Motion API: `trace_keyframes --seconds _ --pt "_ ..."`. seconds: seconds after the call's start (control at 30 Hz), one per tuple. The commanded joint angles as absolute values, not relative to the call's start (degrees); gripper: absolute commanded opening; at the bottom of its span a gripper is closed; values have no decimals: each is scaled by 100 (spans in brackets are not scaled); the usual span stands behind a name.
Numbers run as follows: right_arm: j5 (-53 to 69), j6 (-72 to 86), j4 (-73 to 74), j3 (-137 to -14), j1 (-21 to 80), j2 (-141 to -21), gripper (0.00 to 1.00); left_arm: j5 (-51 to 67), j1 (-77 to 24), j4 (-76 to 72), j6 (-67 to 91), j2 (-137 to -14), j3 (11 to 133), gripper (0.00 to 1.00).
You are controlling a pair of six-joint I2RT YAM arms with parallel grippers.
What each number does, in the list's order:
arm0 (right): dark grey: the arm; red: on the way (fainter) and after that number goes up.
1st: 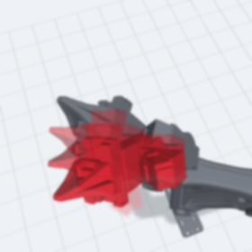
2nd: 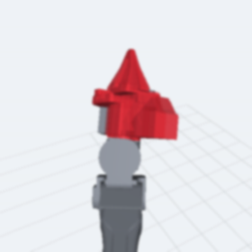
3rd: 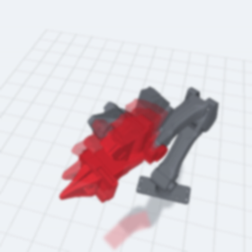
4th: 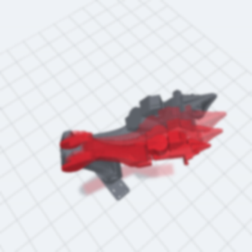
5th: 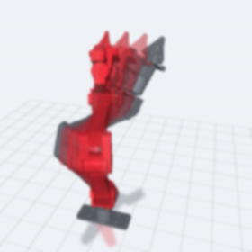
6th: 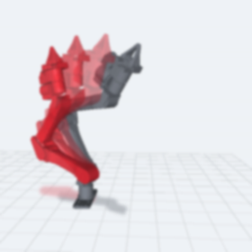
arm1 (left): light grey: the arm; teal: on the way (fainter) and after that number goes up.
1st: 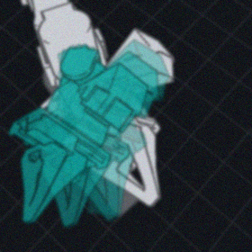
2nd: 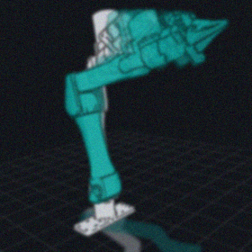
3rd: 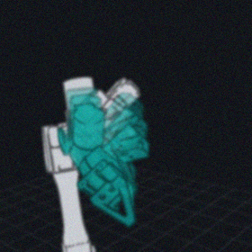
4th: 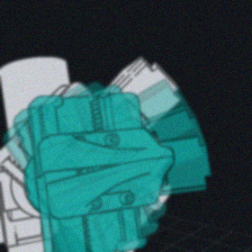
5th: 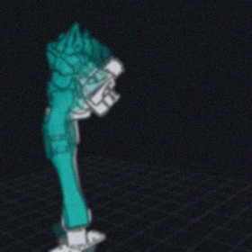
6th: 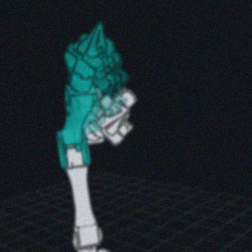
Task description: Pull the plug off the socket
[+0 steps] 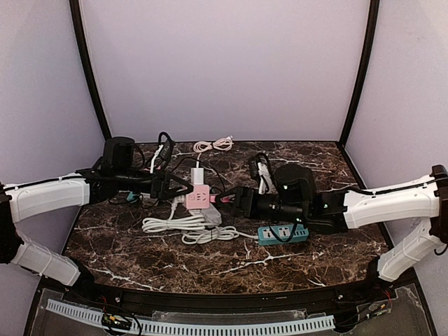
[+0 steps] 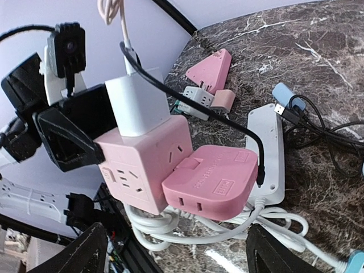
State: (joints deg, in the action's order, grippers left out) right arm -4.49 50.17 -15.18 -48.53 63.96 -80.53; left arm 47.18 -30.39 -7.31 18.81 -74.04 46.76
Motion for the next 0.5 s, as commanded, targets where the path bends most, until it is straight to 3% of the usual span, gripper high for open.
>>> trace_keyframes --seconds 0.0,0.2,0.3,0.47 --pt "-255 3970 -1900 -4894 6388 -8211 83 5343 -3023 -1369 2066 -7261 4926 24" --pt "-397 1830 -1807 -4522 6394 -7854 82 5629 -3023 -616 1859 -7561 5358 24" --pt "-252 940 -1798 -4508 6478 -7833 72 5713 -3023 -354 1689 -7616 5496 24" --pt "-356 44 -1450 -4882 6668 -8077 68 5927 -3023 -79 1581 -7728 5648 24"
